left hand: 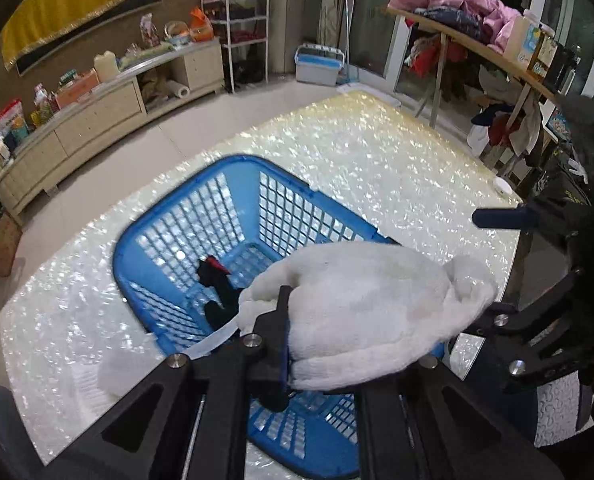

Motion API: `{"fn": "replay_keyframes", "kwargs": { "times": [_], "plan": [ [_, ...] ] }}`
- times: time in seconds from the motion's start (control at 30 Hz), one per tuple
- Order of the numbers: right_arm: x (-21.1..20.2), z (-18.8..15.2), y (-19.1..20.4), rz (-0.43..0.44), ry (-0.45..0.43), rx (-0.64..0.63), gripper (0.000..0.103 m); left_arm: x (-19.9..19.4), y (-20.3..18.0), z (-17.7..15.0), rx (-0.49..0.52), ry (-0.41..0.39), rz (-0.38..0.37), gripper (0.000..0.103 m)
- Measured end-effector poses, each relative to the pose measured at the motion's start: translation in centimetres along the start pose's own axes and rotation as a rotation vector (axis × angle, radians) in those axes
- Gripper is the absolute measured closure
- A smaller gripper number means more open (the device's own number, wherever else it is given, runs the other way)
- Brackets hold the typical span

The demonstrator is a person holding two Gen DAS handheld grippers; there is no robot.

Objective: Organize soft objects
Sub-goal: 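Carry the white towel with the left gripper into the basket and release it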

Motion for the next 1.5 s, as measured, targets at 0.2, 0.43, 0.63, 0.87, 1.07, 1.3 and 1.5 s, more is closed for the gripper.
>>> {"fn": "replay_keyframes", "kwargs": {
  "times": [0.2,0.43,0.63,0.87,1.07,1.3,1.5],
  "plan": [
    [1.3,-0.5,-1.0,-0.009,0.015,0.029,0.004,3.9,-0.2,-1.3,-0.004,0.073,-0.02,0.095],
    [2.5,-0.8,-1.5,-0.005,0.045,0.048,0.004,6.6,-0.1,-2.2,-0.011,0.125,-0.026,0.095],
    [3.3,-0.7,-1.8,0.004,0.066,0.047,0.004,7.4,-0.6,-3.2,0.021,0.159,-0.034,0.095],
    [2.7,-1.4,-1.7,0.024,0.065,0.057,0.004,7.5,-0.2,-5.0,0.049,0.213,-0.01,0.093],
    [2.4,-1.6,-1.5,0.033,0.063,0.063,0.004,7.0,-0.5,-4.5,0.094,0.204,0.051,0.046],
    [1.4,-1.4,-1.2,0.03,0.044,0.056,0.004,4.2,0.0,-3.2,0.104,0.128,0.126,0.027],
    [-0.1,-1.0,0.0,0.031,0.011,0.044,0.004,-0.6,1.6,-2.9,0.073,0.027,0.212,0.017]
  ]
}}
Point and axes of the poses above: each gripper's, at about its wrist camera, not at the fingertips, and x roughly the way its jaws point, y to its left, z to its top, the point moved 9 cm from there along x, roughly the way its jaws point, and after that the axes turned 1 degree about z, right-handed, at the moved point
